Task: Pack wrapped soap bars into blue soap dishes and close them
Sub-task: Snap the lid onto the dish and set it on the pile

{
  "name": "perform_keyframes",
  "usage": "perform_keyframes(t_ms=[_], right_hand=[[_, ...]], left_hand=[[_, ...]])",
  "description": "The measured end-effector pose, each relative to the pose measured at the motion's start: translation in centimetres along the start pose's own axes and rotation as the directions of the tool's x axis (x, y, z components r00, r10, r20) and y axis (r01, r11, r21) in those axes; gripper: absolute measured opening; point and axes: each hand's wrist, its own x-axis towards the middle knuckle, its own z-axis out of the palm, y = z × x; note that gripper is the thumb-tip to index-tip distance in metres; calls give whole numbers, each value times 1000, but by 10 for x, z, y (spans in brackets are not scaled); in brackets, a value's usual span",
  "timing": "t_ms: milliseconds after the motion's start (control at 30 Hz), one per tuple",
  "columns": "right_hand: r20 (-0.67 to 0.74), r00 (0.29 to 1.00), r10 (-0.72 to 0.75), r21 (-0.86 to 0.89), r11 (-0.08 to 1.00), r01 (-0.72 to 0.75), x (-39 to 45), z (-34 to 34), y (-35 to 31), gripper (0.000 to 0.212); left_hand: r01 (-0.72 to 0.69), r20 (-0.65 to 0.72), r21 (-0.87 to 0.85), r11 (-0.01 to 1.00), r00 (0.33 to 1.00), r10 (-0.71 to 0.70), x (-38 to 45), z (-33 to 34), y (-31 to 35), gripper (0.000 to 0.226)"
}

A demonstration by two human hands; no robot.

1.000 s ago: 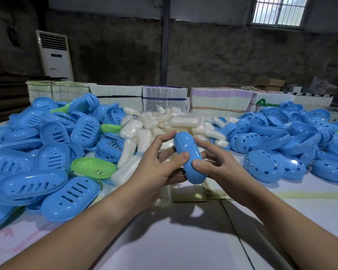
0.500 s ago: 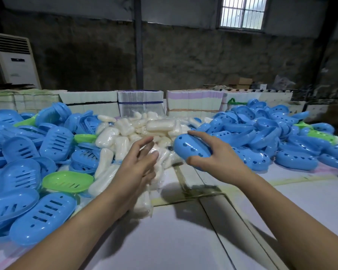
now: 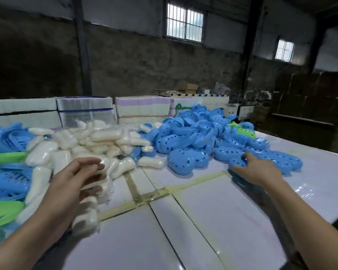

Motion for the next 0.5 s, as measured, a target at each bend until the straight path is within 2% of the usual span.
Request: perform_keyframes(t_ms=[167, 300, 400, 500], right_hand=[[-165, 984, 66, -152, 984, -92, 24, 14, 31, 54], [-206, 972, 109, -166, 975, -145, 39, 17, 37, 35], [-233, 970, 74, -194, 974, -121, 46, 20, 31, 39], [-257, 966, -21, -167, 986, -23, 46, 20, 10, 43]], left_hand=[[-7, 26, 23, 1000, 1000, 7, 2, 1, -8, 24], [20, 30, 72, 997, 999, -22, 3, 0, -11, 24], [7, 41, 106, 994, 999, -11, 1, 2, -10, 25], [9, 50, 130, 991, 999, -16, -1, 6, -7, 26]])
